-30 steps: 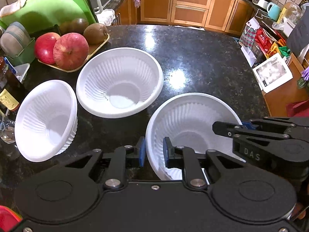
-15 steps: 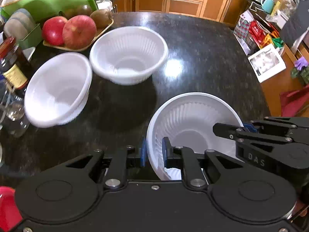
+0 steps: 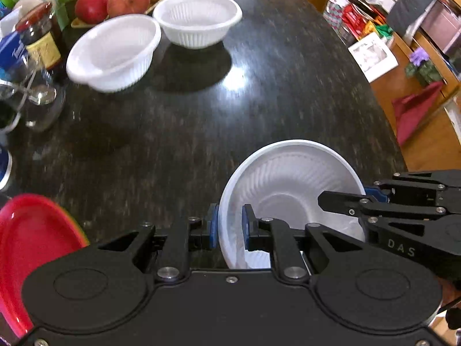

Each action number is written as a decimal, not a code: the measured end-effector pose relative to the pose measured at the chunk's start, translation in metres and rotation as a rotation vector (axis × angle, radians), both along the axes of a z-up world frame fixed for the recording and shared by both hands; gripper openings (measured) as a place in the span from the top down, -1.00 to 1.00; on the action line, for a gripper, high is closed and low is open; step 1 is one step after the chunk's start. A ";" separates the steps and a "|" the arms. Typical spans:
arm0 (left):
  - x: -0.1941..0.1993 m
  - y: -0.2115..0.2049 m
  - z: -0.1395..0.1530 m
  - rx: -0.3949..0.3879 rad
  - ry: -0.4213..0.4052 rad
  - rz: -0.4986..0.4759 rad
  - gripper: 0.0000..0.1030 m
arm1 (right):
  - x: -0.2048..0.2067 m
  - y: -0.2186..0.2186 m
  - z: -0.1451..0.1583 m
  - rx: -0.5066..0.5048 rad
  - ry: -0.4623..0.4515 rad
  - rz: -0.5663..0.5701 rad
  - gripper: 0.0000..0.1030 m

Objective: Organize plates and bowls

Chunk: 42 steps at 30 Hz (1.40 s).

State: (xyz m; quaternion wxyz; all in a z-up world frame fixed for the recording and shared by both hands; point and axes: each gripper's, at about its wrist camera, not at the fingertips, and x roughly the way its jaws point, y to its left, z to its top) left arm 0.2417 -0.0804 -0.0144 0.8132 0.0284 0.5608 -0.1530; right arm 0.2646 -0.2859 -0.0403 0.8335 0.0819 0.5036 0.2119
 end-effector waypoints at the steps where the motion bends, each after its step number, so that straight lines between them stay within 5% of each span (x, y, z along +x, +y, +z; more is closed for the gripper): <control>1: -0.003 0.002 -0.001 0.003 0.002 -0.006 0.57 | -0.006 0.003 0.001 -0.009 -0.004 -0.005 0.74; 22: -0.036 0.026 0.018 -0.033 -0.113 -0.086 0.56 | -0.041 0.005 0.021 -0.034 -0.101 -0.115 0.52; 42: -0.016 0.072 0.076 -0.054 -0.275 0.051 0.56 | -0.025 -0.007 0.097 0.083 -0.191 -0.095 0.47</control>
